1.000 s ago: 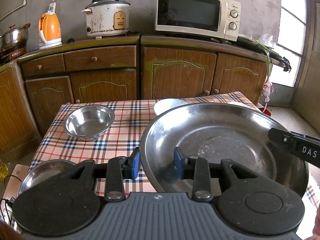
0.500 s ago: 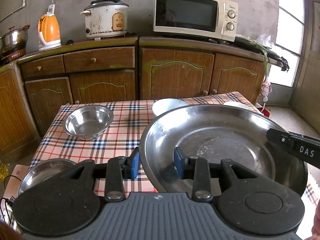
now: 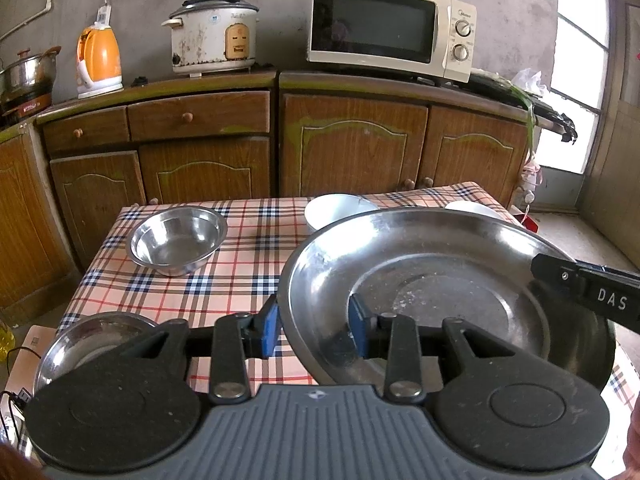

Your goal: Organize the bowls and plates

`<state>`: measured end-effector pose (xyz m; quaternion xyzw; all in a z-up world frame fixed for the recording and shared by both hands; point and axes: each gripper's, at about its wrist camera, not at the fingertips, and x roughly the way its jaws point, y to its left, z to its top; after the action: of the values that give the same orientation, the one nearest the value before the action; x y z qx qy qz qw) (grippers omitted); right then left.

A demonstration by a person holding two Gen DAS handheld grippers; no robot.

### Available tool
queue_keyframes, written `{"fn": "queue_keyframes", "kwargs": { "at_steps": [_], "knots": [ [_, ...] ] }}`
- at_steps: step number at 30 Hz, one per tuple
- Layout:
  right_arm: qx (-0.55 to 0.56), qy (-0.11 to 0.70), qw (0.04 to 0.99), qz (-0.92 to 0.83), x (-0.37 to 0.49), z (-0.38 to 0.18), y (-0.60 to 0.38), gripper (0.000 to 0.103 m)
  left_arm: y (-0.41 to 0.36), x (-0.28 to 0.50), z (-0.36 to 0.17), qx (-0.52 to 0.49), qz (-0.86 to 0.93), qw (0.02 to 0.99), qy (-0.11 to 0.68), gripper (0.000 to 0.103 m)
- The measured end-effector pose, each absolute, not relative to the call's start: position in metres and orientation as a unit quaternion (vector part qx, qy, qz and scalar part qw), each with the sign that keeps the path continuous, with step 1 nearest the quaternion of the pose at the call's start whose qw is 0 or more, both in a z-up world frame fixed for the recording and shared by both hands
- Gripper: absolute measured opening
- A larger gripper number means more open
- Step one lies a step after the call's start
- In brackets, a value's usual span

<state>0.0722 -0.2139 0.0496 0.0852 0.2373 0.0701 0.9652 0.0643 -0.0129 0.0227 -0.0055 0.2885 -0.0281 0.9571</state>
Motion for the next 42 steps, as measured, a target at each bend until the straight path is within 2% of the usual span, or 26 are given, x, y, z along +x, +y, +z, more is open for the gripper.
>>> {"fn": "queue_keyframes", "kwargs": {
  "at_steps": [42],
  "knots": [
    [0.084, 0.26, 0.959, 0.071, 0.061, 0.022, -0.219, 0.023, -0.014, 0.053, -0.001, -0.014, -0.034, 0.95, 0.31, 0.036]
  ]
}}
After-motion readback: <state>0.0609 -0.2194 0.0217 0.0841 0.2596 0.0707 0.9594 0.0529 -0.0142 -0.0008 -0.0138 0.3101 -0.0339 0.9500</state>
